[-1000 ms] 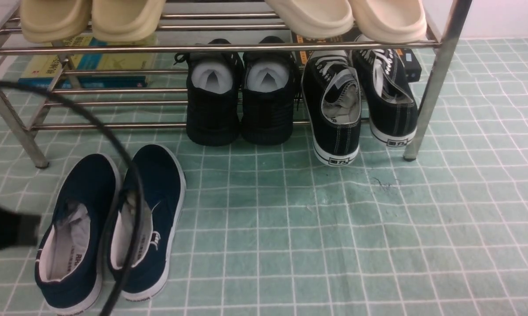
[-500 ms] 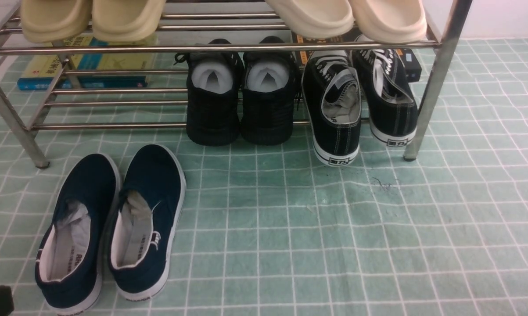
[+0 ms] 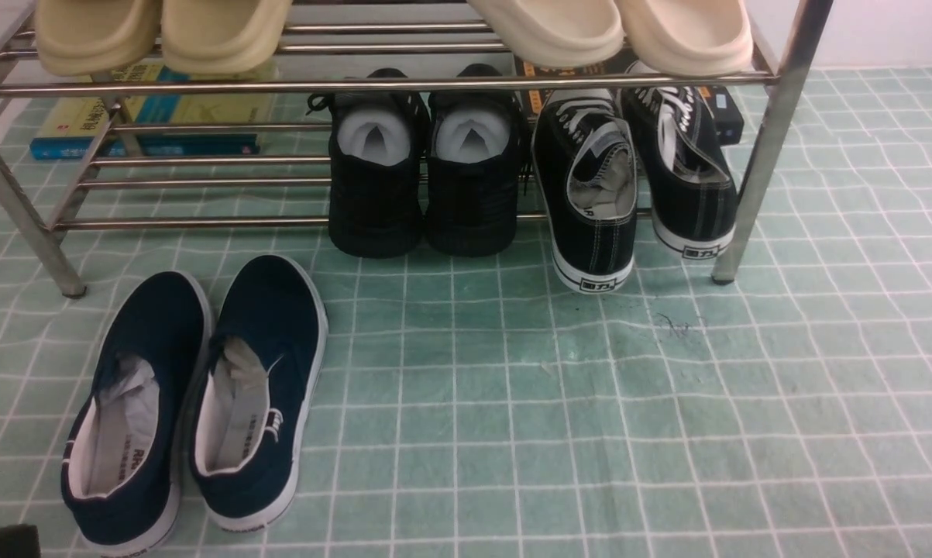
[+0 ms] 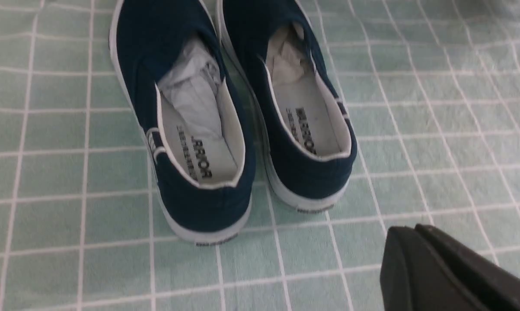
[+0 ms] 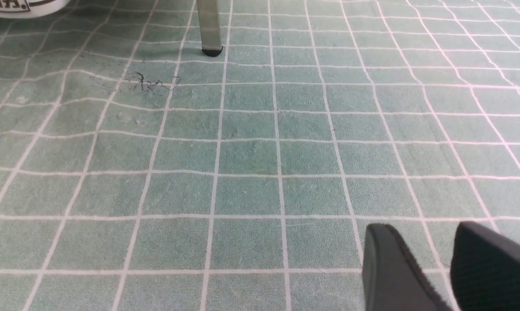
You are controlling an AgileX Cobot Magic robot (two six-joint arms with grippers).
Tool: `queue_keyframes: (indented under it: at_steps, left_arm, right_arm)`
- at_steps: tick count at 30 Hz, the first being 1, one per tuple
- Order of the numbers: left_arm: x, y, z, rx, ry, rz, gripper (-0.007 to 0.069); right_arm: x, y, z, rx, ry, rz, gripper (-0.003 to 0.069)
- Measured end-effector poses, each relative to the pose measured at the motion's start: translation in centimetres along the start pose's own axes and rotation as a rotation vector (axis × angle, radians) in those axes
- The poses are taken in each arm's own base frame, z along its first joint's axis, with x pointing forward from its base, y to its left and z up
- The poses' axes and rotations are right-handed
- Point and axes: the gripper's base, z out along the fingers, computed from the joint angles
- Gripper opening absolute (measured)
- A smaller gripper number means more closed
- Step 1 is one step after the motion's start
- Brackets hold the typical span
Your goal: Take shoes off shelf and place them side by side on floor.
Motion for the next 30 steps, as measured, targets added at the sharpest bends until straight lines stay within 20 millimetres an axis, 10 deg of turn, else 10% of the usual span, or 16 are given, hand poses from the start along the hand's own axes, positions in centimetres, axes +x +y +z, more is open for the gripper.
queue_keyframes:
  at_steps: [13, 30]
  left_arm:
    - [0.0, 0.3, 0.0, -0.017, -0.066, 0.001, 0.0034]
    - [7.6, 3.3, 4.0, -0.268, -0.280, -0.094, 0.0046]
  right_arm:
    - [0.0, 0.0, 0.0, 0.000, 0.000, 0.000, 0.0239]
    - [0.0, 0.0, 0.0, 0.000, 0.000, 0.000, 0.0239]
